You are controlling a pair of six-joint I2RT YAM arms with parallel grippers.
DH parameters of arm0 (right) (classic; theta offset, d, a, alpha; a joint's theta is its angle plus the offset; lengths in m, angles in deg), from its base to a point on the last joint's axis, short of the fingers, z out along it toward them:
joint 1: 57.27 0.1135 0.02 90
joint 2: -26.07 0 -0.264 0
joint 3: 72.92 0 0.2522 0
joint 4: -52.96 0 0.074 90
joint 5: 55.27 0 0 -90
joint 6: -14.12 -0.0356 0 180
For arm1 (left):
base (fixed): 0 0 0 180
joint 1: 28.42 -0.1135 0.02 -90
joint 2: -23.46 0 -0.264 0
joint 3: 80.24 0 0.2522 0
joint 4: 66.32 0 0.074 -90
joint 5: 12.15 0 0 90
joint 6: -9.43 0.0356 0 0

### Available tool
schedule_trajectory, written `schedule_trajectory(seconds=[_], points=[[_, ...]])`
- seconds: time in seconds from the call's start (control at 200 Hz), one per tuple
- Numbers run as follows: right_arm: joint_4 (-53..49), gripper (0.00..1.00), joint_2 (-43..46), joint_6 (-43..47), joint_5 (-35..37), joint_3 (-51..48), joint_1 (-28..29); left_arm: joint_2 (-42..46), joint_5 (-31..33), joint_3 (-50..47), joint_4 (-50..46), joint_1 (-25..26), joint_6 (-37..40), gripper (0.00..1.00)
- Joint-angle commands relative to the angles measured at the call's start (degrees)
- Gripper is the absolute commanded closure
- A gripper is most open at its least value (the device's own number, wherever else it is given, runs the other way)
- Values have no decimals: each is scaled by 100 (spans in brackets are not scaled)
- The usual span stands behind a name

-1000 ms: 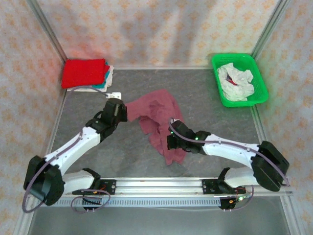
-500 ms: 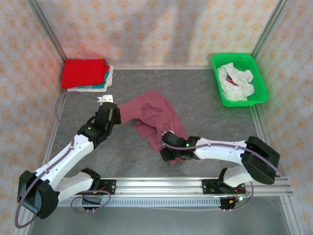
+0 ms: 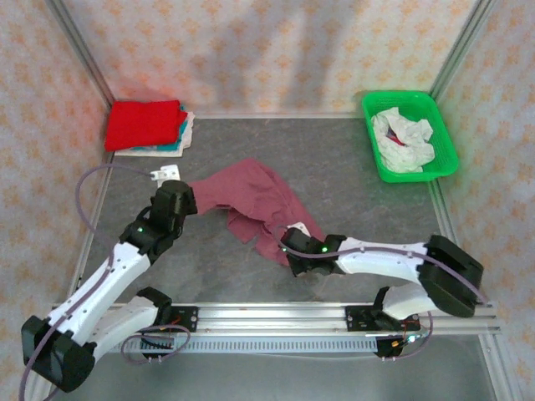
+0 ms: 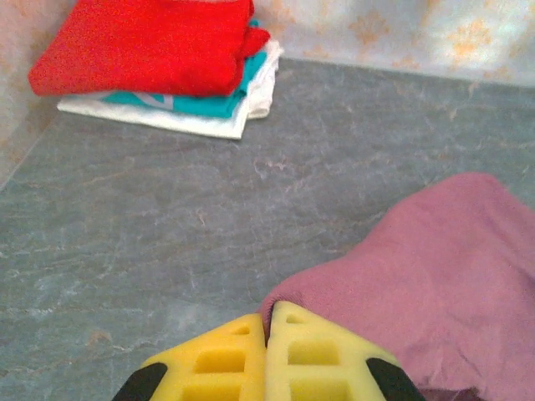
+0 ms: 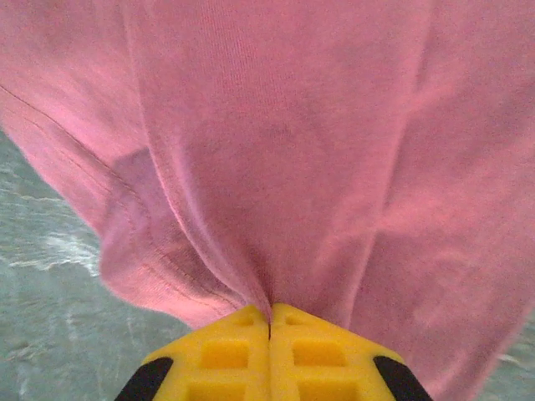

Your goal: Fold and stack the t-shirts

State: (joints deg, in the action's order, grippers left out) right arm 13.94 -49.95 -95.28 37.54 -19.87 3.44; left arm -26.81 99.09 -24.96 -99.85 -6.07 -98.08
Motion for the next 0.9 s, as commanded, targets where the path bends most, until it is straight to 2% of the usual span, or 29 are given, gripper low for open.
schedule_trajectory(seconds=[0.0, 0.11, 0.27, 0.41, 0.52, 0.611, 0.806, 0.891], points=[[-358, 100, 786, 206, 731, 467, 0, 480, 380, 215, -189, -69, 64, 100], [-480, 100, 1613, 392, 959, 682, -22, 842, 234, 540, -302, -73, 213, 100], [-1119, 100, 2321, 735, 1337, 1336, -23, 1332, -14, 1310, -712, -73, 529, 100], [-1526, 100, 2774, 1054, 1534, 1977, -13, 1627, -197, 2187, -1178, -73, 970, 100], [-1869, 100, 2953, 1362, 1654, 2550, -9, 1681, -26, 2922, -1590, -72, 1286, 100], [-2273, 100, 2903, 1649, 1945, 3198, 16, 1721, 54, 3301, -1520, -73, 1512, 100], [-2128, 100, 2575, 2278, 2646, 4269, 18, 876, -444, 4604, -1651, -72, 1915, 100], [-1914, 100, 2331, 2389, 3372, 4590, 13, 274, -423, 5308, -1763, -73, 2184, 100]])
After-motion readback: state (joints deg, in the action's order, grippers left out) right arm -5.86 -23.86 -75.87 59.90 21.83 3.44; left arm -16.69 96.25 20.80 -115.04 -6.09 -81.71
